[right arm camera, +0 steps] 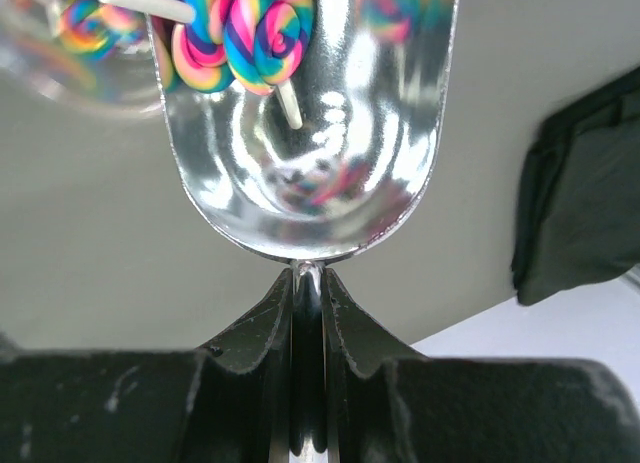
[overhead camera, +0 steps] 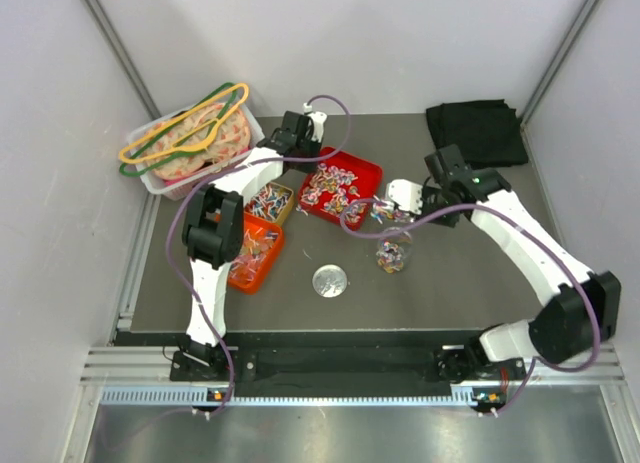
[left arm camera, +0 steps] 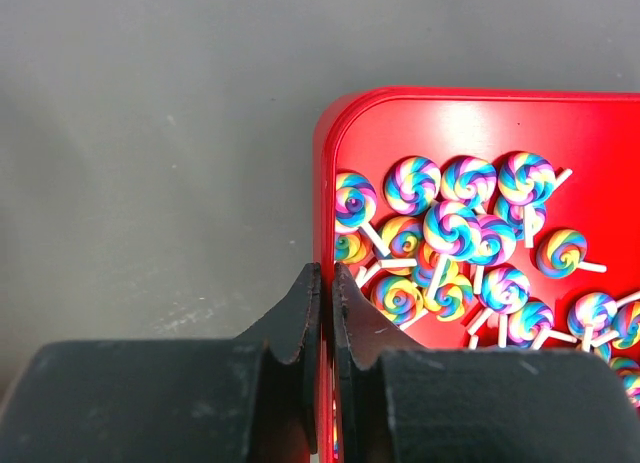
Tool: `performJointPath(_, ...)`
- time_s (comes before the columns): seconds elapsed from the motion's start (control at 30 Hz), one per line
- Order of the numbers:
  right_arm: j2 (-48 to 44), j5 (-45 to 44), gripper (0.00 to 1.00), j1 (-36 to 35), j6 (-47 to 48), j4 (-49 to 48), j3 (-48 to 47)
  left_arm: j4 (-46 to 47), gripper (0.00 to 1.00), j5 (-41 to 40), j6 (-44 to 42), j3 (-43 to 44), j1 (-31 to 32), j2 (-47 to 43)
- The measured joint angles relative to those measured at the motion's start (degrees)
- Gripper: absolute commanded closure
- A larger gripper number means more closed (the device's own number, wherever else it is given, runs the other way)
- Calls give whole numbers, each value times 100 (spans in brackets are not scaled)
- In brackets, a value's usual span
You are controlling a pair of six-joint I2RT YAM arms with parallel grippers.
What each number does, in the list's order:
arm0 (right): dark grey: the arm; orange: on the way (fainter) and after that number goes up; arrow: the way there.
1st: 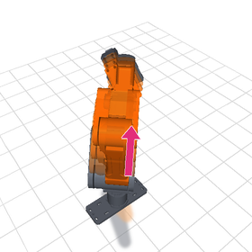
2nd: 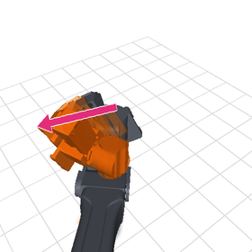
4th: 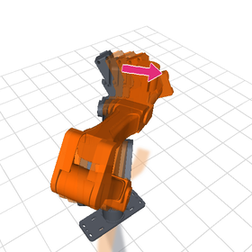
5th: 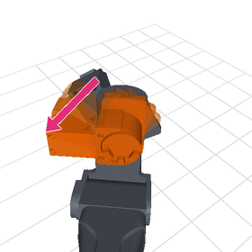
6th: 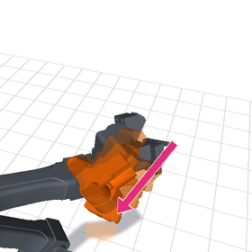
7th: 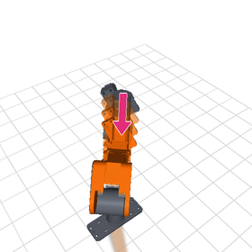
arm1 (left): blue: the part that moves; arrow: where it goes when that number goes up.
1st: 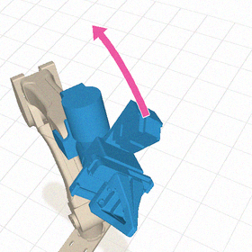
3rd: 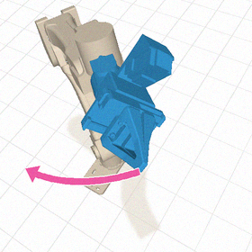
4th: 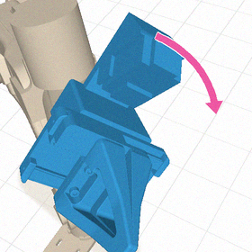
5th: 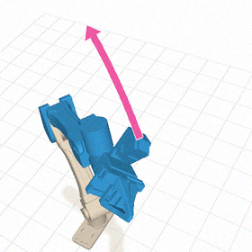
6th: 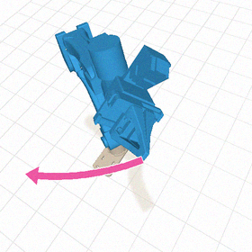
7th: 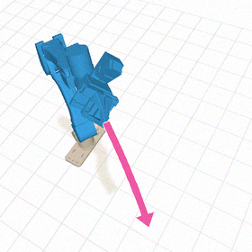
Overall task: Pack the candies
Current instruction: Place the fake candies in the packing bottle.
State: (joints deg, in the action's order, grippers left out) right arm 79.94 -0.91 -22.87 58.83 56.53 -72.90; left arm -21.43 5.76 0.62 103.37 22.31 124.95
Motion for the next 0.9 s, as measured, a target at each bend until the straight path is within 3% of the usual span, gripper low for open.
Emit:
performJointPath(0.3, -890, -111, 100, 4, 234, 610, 651, -9, 100, -44, -81, 0, -59, 0)
performJointPath(0.9, -485, -1384, 100, -133, 723, 671, 717, -26, 100, -48, -83, -90, -66, 0)
